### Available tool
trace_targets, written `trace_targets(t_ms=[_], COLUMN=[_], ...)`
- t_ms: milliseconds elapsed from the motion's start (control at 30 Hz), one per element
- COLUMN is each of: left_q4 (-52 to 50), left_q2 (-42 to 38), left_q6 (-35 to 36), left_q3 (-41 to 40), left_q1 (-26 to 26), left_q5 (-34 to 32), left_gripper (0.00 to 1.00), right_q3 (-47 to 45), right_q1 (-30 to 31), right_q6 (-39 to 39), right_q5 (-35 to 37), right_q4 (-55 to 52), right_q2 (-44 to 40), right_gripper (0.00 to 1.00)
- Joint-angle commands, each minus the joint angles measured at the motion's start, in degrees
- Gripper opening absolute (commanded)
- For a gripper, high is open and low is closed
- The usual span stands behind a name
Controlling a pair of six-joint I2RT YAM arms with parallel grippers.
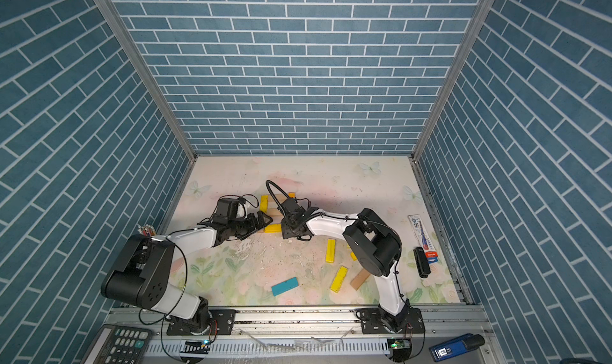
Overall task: Assemble the number 8 with building blocks
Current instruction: Assemble the building block at the center of the board.
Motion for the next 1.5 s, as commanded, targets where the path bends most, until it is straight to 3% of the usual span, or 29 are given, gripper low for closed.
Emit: trace_targets(t_ms=[0,333,1467], left_q4=[0.59,0.42,0.90], left_q2=[-0.76,-0.94,-0.85], left_q6=[-0.28,-0.31,-1.51], left_q3=[-0.37,-0.35,-0.24], left_q1=[0.18,0.00,-0.97], left_q5=[0.59,0.82,0.79], left_gripper=[0.99,0.99,1.00], right_q3=[-2.05,-5.34,-11.31], right_q1=[-0.19,-1.64,-2.90], right_q6=[1.12,5.34,5.35], right_q5=[-1.43,0.11,-1.67], right_q4=[-0.46,2.74,10.14], right_q2=[-1.19,-4.12,-8.86], right_gripper=[0.67,0.67,0.64])
